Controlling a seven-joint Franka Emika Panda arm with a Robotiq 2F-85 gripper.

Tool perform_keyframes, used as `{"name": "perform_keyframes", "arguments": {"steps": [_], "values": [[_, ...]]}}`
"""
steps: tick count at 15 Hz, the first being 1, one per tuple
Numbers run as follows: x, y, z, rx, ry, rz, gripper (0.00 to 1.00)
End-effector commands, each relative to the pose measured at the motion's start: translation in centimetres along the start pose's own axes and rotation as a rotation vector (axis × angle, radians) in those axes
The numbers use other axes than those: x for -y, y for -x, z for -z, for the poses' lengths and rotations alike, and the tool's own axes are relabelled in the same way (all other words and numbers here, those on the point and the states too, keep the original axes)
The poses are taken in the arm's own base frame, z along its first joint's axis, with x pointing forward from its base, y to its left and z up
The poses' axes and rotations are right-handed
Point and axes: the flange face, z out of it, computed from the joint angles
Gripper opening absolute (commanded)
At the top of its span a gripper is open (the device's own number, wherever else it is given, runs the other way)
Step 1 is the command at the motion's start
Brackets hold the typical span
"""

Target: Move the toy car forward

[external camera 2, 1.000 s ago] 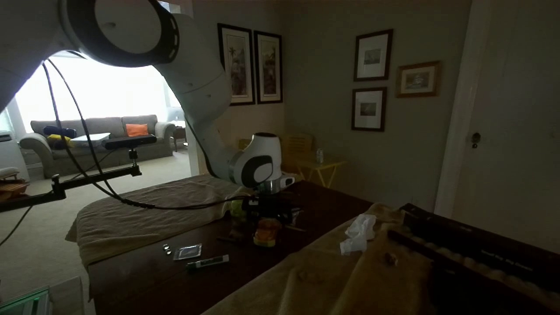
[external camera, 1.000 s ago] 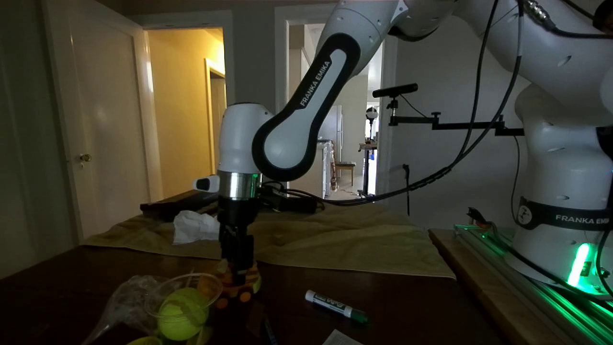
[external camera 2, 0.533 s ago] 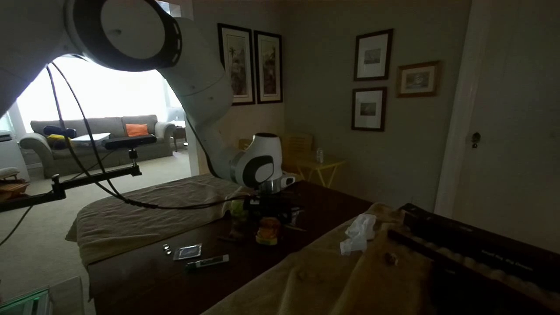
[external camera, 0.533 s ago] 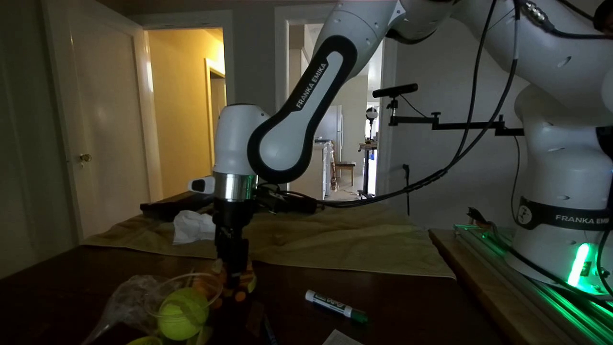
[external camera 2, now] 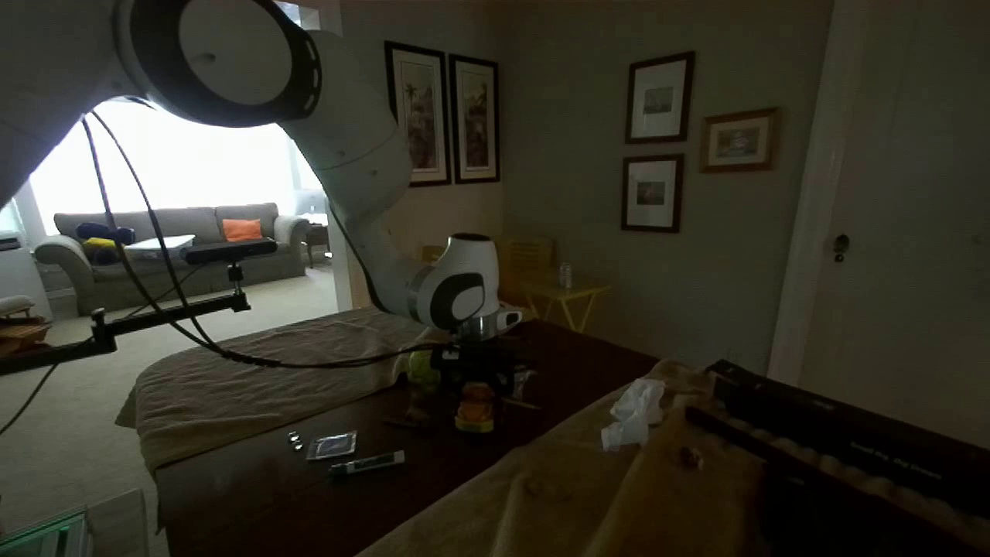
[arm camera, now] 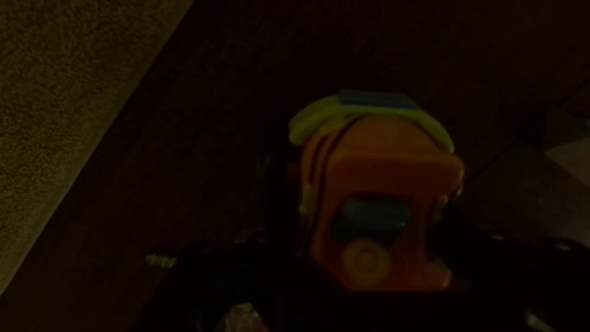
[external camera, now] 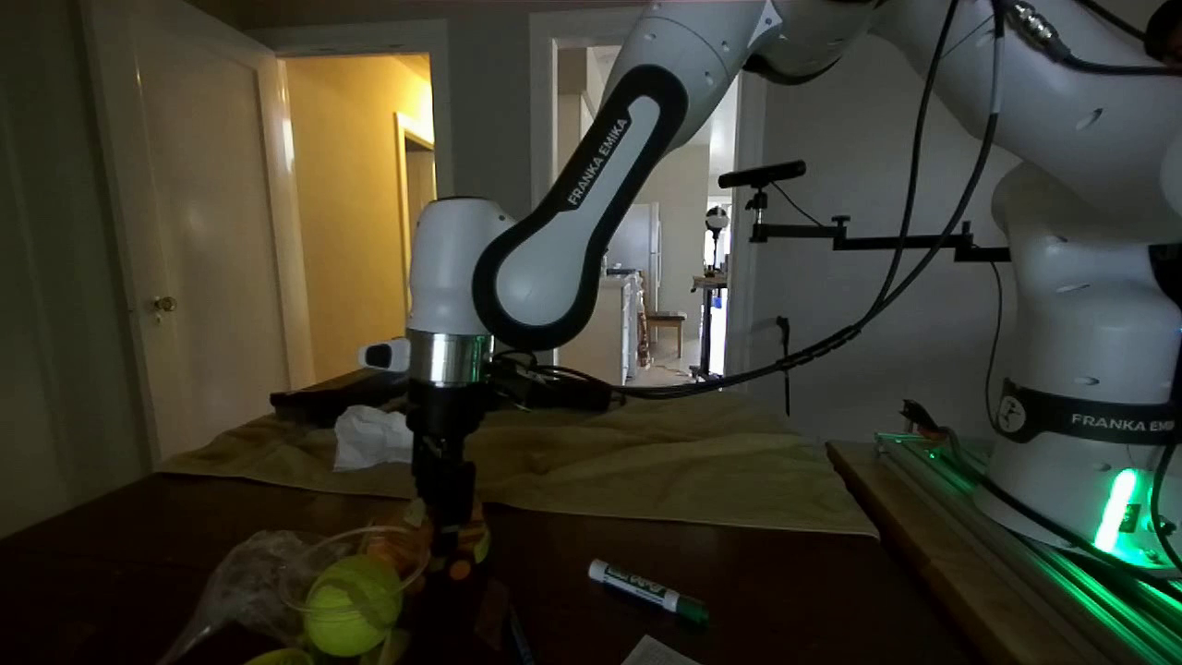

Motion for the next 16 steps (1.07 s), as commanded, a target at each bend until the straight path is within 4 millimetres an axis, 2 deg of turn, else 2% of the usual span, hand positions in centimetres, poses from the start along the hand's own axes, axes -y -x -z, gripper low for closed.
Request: {"name": "perform_keyframes", "arguments": {"steps": [1,8,16], "values": [[-0.3,-0.5,-0.5,0.02,0.003,-0.009,0.51],[0.2,0.1,-1.1,0.028,-0.017,-0.003,0.51],[1.8,1.8,-1.5,0.04,-0.043,-0.005,0.51]]}}
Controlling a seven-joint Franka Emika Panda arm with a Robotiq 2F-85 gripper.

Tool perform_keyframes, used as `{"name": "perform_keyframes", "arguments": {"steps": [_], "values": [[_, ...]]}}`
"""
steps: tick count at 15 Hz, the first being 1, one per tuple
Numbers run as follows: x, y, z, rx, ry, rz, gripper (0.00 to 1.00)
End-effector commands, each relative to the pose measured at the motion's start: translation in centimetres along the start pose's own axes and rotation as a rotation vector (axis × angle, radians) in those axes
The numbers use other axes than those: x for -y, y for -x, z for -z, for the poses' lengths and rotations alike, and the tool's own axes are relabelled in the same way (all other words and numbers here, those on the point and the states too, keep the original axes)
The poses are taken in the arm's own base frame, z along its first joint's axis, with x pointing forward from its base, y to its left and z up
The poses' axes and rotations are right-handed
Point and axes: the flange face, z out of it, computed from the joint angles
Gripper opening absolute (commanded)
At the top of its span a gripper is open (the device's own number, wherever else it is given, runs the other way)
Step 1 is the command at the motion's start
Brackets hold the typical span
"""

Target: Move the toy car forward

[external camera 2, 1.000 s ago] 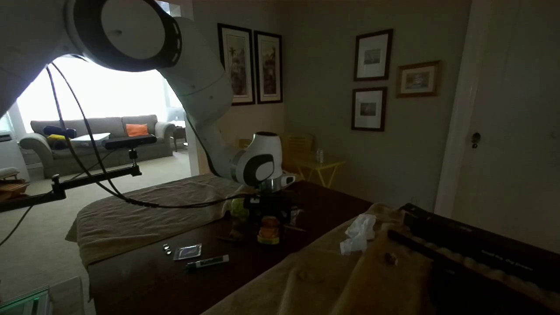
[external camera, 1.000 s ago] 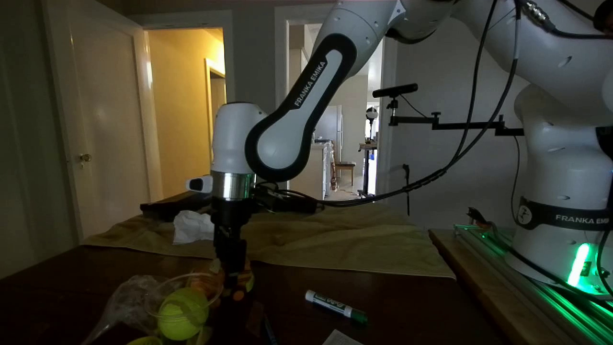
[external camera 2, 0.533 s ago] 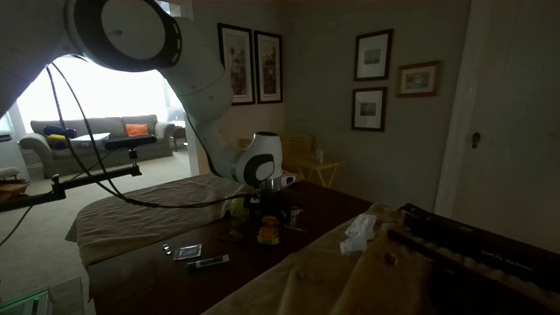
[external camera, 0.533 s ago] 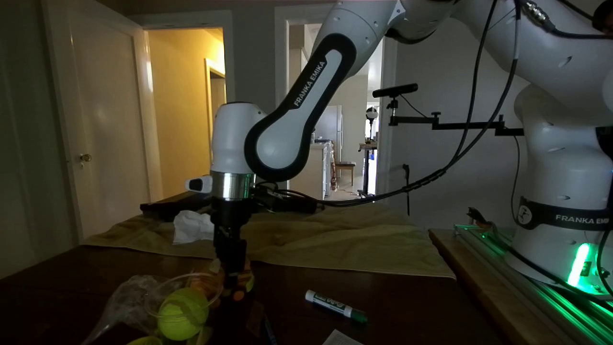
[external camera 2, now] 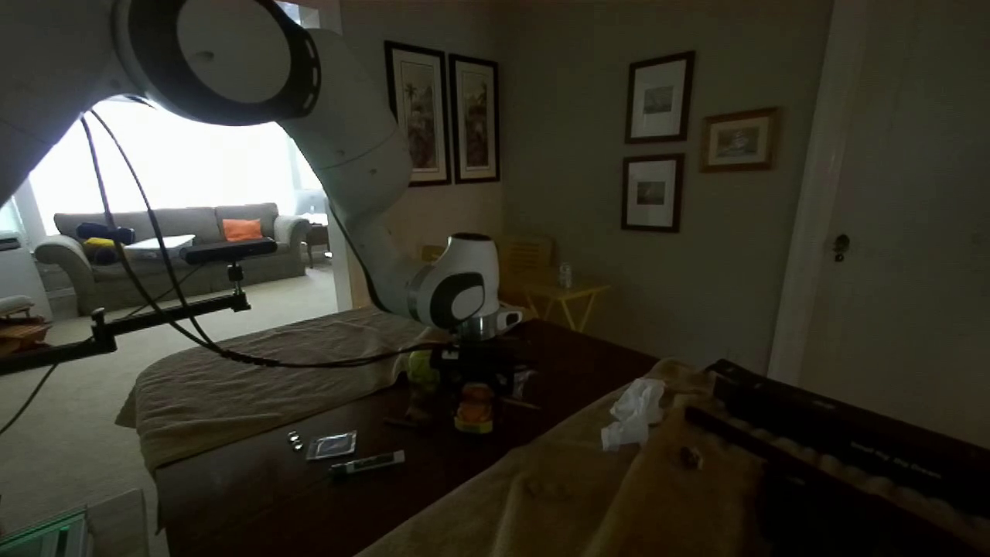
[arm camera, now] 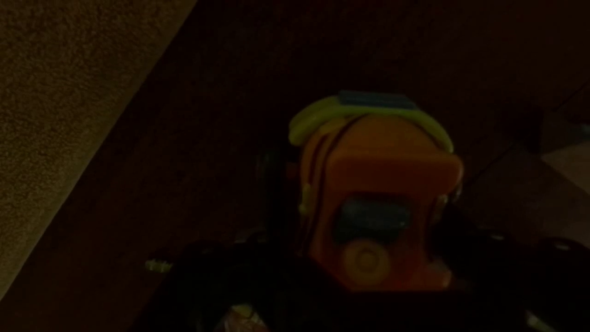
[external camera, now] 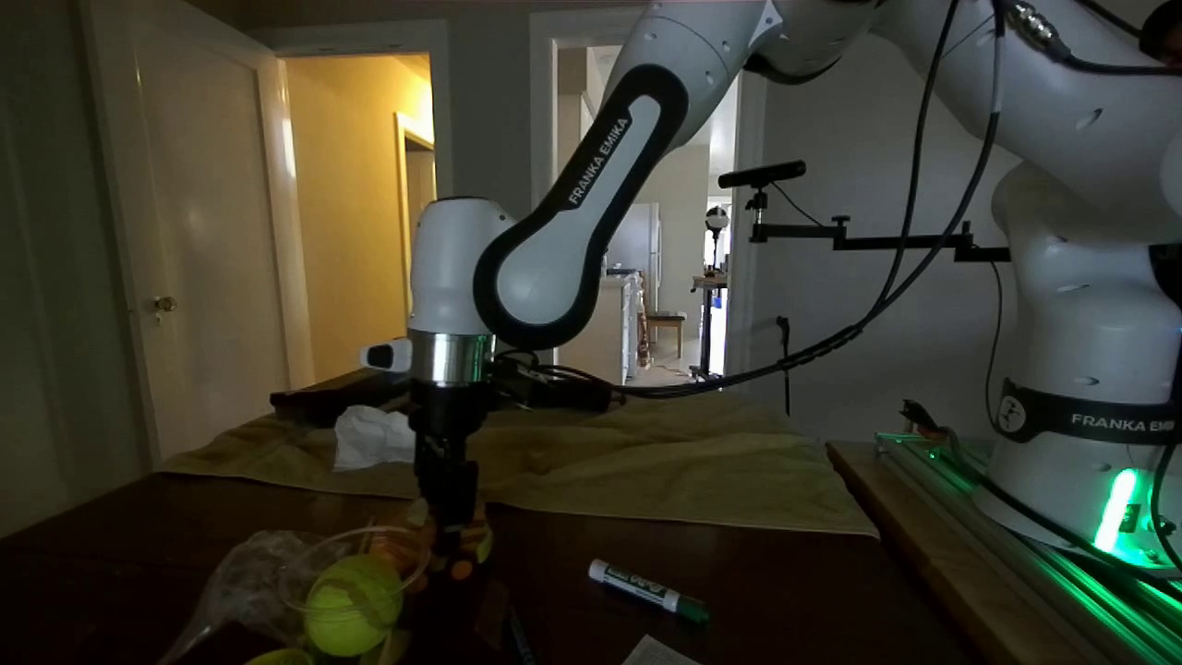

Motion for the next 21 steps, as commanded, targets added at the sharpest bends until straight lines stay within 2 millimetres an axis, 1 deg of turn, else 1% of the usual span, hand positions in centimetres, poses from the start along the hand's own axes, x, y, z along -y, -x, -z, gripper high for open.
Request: {"name": "perform_keyframes", "arguments": {"steps": [1,5,8,9,10,12,14,17,21], "values": [[1.7,1.5,-1.4,0.03,-0.035,-0.004,0.51],[0.3,0.9,-1.0,0.022,-0.021,-0.005,0.51],[0.0,0.6,-0.8,0.02,-0.022,0.004,0.51],[0.1,0.5,-0.8,0.021,-0.025,0.006,0.94],[0.1,0.5,-0.8,0.022,-0.029,0.007,0.94],[0.1,0.8,-0.9,0.028,-0.033,0.002,1.0],[0.2,1.2,-0.7,0.051,-0.043,-0.011,1.0],[0.2,1.5,0.0,0.066,-0.048,-0.024,1.0],[0.4,1.3,1.4,0.087,-0.043,-0.041,1.0]]}}
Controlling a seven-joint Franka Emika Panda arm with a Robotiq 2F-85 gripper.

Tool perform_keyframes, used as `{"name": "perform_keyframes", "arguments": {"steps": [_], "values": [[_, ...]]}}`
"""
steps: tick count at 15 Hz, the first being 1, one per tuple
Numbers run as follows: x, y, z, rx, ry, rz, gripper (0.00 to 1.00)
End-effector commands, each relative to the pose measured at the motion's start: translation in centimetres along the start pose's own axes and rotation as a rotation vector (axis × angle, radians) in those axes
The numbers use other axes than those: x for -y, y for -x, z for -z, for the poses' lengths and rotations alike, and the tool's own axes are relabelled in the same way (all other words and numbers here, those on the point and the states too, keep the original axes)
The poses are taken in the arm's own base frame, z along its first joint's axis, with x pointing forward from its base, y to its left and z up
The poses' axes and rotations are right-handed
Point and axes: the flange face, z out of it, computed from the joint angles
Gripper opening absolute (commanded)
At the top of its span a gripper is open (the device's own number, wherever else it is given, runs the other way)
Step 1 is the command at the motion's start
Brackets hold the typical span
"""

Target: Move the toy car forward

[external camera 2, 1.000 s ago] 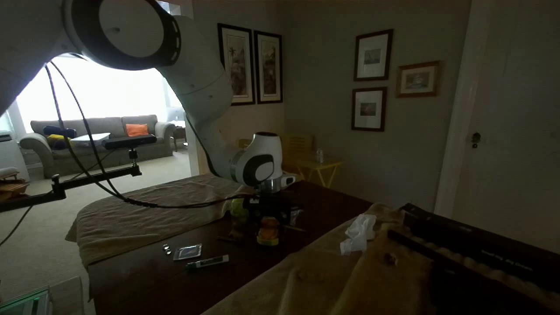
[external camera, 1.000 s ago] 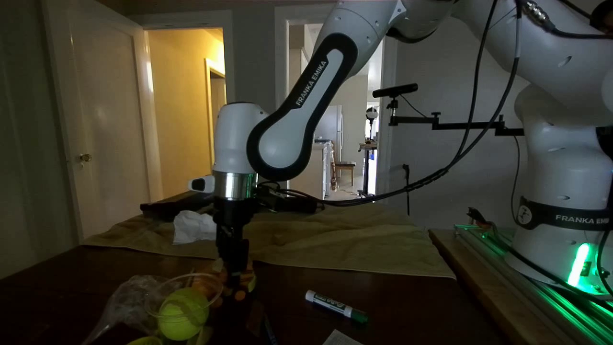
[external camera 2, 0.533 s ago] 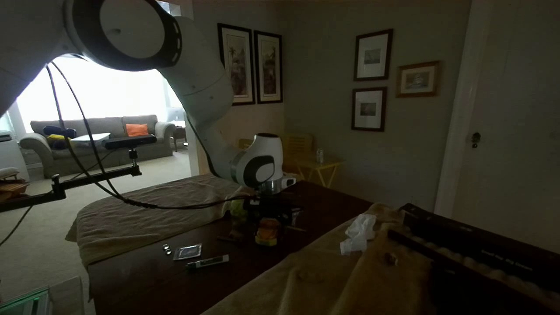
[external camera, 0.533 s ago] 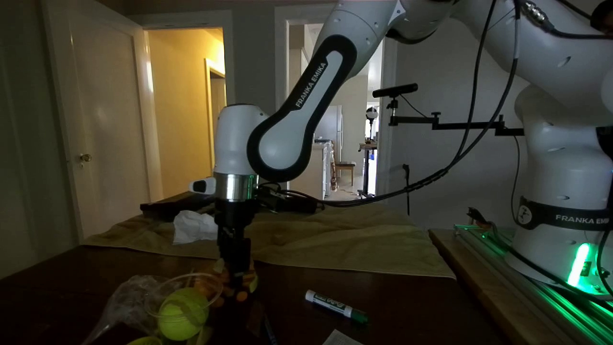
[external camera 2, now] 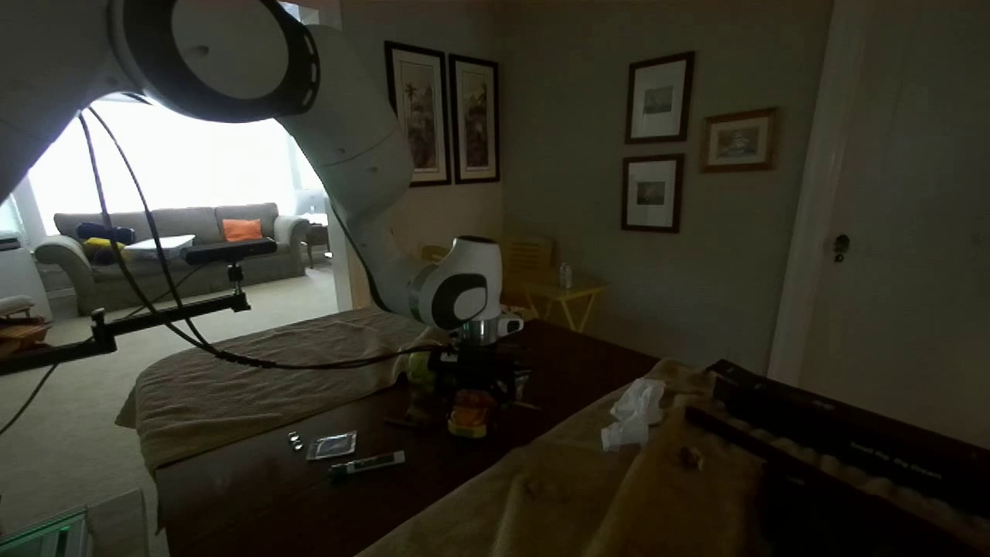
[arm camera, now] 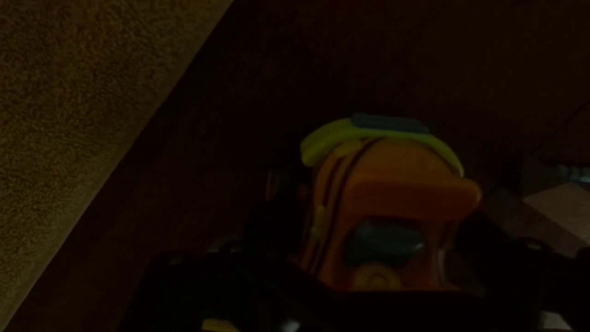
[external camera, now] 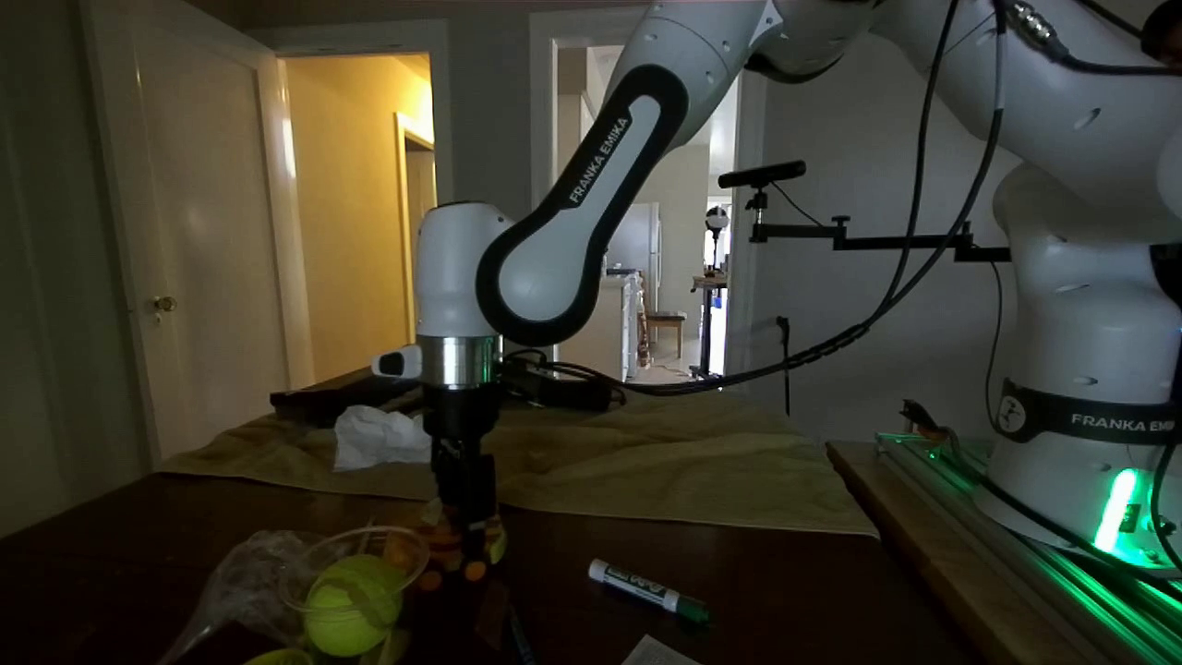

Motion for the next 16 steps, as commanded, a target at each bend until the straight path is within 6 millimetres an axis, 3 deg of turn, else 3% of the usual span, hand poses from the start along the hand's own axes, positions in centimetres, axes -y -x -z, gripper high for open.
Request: {"name": "perform_keyframes", "arguments": {"steps": [1,9,10,11,16], "values": [[0.7,0.1,2.3,0.025,-0.008,-0.031,1.0],[1.4,-0.8,7.7,0.049,0.003,-0.081,1.0],[1.5,-0.8,8.0,0.055,-0.003,-0.089,0.75],[1.6,-0.8,8.2,0.059,-0.006,-0.095,0.74],[1.6,-0.7,8.4,0.059,-0.013,-0.102,0.38]]}}
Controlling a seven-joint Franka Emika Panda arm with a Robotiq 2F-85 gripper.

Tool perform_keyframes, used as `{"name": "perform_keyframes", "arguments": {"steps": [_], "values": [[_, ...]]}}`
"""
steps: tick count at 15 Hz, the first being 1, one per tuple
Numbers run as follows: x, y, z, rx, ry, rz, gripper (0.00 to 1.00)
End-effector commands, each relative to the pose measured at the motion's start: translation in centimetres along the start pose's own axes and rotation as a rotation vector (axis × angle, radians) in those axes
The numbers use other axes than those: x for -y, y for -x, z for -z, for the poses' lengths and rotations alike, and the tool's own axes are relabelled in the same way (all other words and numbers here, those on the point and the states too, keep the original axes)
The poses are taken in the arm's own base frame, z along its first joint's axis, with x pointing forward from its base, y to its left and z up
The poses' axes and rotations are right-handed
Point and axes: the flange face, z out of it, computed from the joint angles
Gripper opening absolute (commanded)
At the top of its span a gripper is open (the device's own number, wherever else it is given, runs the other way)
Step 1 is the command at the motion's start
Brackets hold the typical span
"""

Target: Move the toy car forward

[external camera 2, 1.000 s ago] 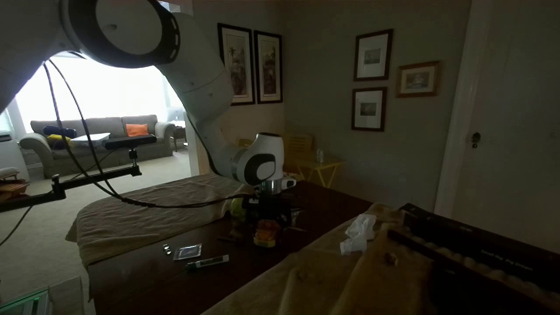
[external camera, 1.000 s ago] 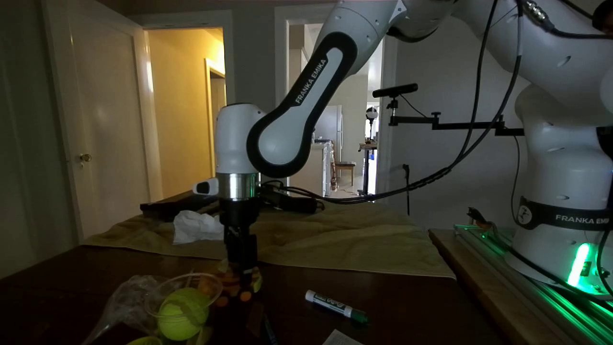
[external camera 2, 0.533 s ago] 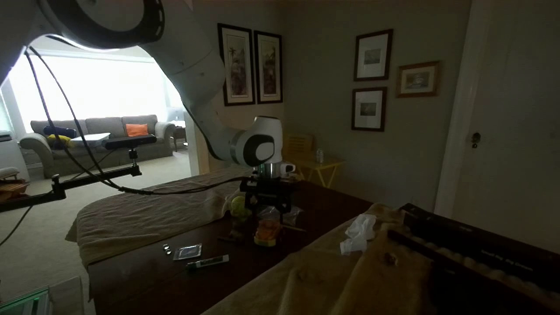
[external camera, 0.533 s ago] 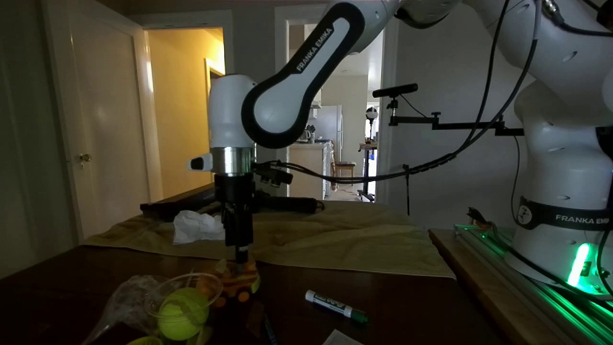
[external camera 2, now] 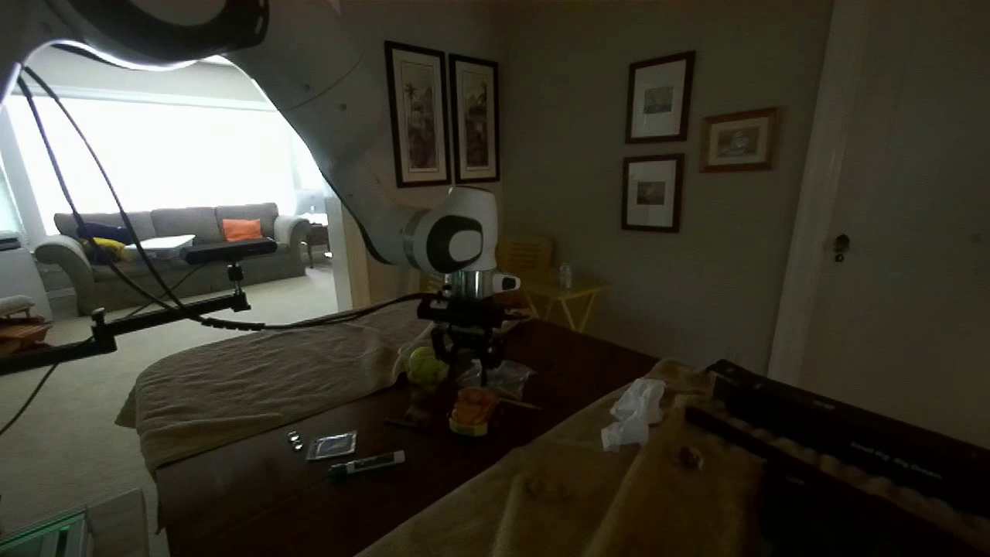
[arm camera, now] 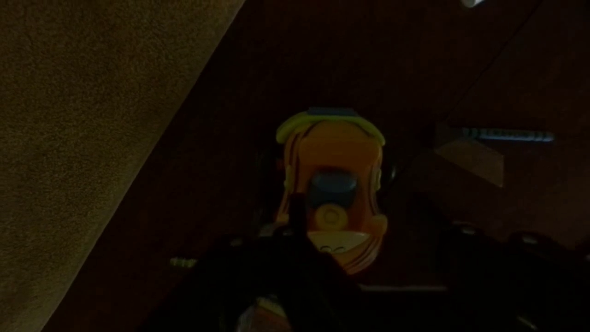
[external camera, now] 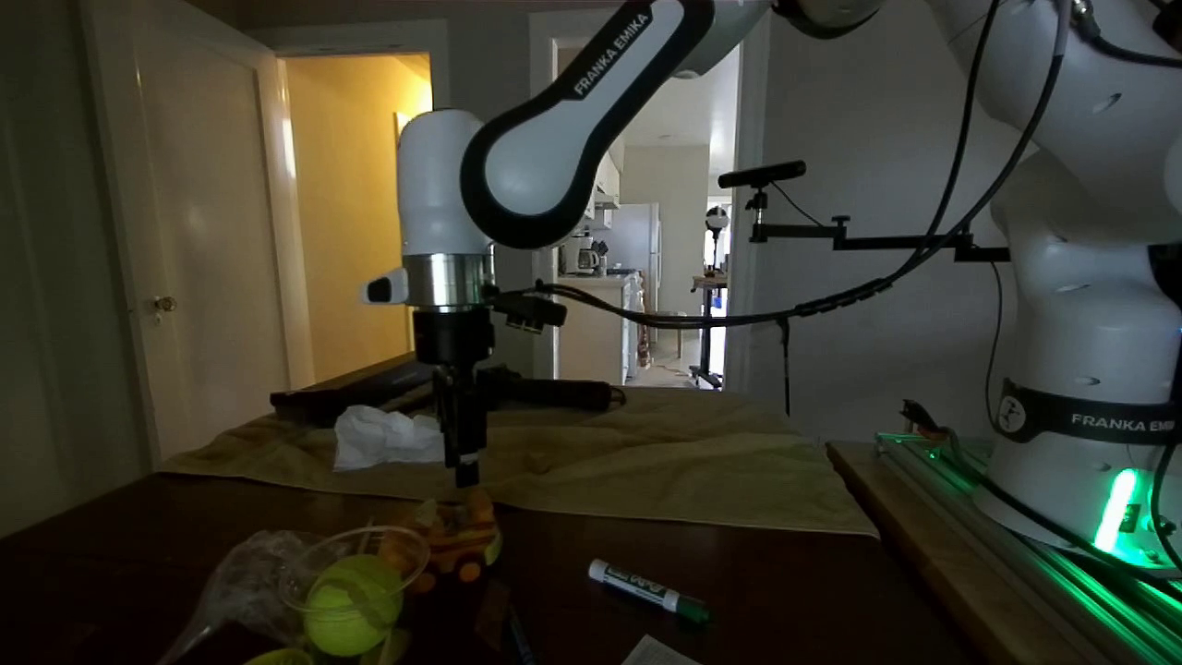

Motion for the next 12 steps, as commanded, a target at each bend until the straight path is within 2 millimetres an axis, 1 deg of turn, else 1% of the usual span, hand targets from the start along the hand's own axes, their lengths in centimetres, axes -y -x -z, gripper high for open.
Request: {"name": "perform_keyframes", "arguments": {"steps": [1,5,7,12], "values": [[0.3,0.4,0.4,0.004,-0.012,-0.022,0.3],[-0.5,0.3,-0.4,0.004,-0.004,-0.021,0.01],[-0.8,0.3,-0.9,0.003,0.0,-0.022,0.0],[-1.3,-0.2,-2.6,0.0,0.02,-0.022,0.0]]}}
